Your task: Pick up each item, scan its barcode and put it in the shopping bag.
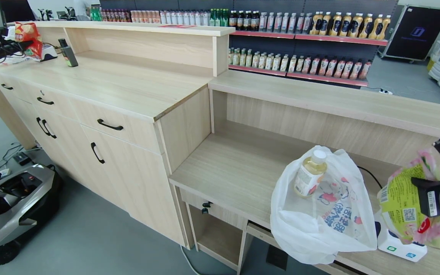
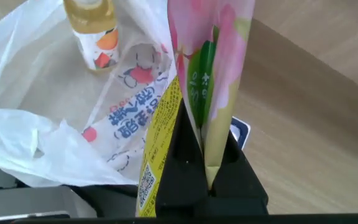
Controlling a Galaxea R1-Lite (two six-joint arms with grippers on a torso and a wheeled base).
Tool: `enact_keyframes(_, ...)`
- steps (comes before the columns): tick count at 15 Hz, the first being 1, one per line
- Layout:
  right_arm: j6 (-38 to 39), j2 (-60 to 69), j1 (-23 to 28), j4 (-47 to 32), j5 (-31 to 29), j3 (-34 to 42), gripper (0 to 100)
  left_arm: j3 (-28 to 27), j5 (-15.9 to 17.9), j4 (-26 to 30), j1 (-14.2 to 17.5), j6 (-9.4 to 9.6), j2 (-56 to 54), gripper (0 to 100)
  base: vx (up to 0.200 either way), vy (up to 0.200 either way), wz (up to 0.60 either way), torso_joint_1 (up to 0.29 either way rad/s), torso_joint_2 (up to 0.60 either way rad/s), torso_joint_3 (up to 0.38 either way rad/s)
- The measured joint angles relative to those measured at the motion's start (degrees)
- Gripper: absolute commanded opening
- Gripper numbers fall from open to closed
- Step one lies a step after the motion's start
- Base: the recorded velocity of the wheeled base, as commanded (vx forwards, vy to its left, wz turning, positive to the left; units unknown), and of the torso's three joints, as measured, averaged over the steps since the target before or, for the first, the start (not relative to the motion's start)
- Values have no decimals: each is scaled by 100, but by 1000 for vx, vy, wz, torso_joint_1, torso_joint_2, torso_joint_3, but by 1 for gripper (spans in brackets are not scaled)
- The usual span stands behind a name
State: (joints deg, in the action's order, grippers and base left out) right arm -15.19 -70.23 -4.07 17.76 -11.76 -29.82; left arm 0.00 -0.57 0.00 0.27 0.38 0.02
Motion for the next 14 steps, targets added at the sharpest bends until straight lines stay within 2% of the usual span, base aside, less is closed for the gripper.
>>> enact_keyframes(4,-312,-85,-411,22,27,124,0,0,-2,0,-2,-2,0,0,0,0,600,1,5,2)
enact_keyframes(7,-372,-439,-549,218,126,63,0,0,-2,0,0,0,0,0,0,0,0,0,0,0)
enact_keyframes(11,-372,-1122,-533,925,187,24,0,0,-2,0,-6,2,0,0,0,0,0,0,0,0)
enact_keyframes(12,-372,-1326,-518,1128,285,24,0,0,0,0,2,-2,0,0,0,0,0,0,0,0)
enact_keyframes(14,-418,-1720,-391,1570,1130,9,0,0,-2,0,-6,0,0,0,0,0,0,0,0,0)
